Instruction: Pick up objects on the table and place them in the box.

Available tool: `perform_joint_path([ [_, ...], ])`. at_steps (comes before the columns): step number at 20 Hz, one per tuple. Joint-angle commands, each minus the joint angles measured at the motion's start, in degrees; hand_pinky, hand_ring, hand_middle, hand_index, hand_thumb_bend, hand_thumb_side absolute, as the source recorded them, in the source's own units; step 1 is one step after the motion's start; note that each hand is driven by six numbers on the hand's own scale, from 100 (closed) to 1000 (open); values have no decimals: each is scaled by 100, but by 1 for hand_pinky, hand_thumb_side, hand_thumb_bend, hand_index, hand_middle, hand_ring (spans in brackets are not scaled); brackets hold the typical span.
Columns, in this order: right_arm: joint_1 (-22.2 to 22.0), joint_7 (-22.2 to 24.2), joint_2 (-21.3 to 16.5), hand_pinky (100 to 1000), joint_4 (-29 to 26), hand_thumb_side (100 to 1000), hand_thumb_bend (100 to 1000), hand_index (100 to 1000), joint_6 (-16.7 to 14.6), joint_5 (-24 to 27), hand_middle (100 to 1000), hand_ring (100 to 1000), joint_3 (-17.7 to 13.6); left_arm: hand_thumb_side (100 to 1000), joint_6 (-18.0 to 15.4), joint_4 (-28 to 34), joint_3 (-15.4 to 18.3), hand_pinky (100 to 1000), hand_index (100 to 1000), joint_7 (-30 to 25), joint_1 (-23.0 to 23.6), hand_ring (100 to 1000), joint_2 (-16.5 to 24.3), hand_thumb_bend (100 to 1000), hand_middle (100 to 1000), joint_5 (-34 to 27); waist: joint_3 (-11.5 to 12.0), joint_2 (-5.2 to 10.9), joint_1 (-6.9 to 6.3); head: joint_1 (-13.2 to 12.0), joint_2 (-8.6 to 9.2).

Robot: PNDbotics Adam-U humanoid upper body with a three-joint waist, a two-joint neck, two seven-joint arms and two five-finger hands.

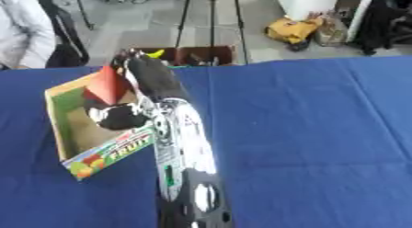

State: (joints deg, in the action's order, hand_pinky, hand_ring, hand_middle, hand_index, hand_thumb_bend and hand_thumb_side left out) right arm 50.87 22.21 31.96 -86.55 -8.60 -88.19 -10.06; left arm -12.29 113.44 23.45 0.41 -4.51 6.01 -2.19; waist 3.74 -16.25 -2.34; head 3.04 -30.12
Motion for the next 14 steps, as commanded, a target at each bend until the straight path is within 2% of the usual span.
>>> perform_joint_path([
  [1,69,-119,99,580,-167,355,100,430,28,47,239,548,46,865,-20,115,-16,343,901,-27,-41,579,47,541,668,6,52,63,-19,43,97],
  [10,55,-326,99,576,-228,355,100,431,88,170,240,546,49,865,-31,115,-24,341,901,-58,-39,579,27,546,668,17,129,20,-8,99,184],
  [14,642,-370,-292,573,133,355,100,432,367,403,241,545,-241,864,-37,115,-37,340,901,-83,-32,579,20,550,668,32,212,-7,20,153,239],
])
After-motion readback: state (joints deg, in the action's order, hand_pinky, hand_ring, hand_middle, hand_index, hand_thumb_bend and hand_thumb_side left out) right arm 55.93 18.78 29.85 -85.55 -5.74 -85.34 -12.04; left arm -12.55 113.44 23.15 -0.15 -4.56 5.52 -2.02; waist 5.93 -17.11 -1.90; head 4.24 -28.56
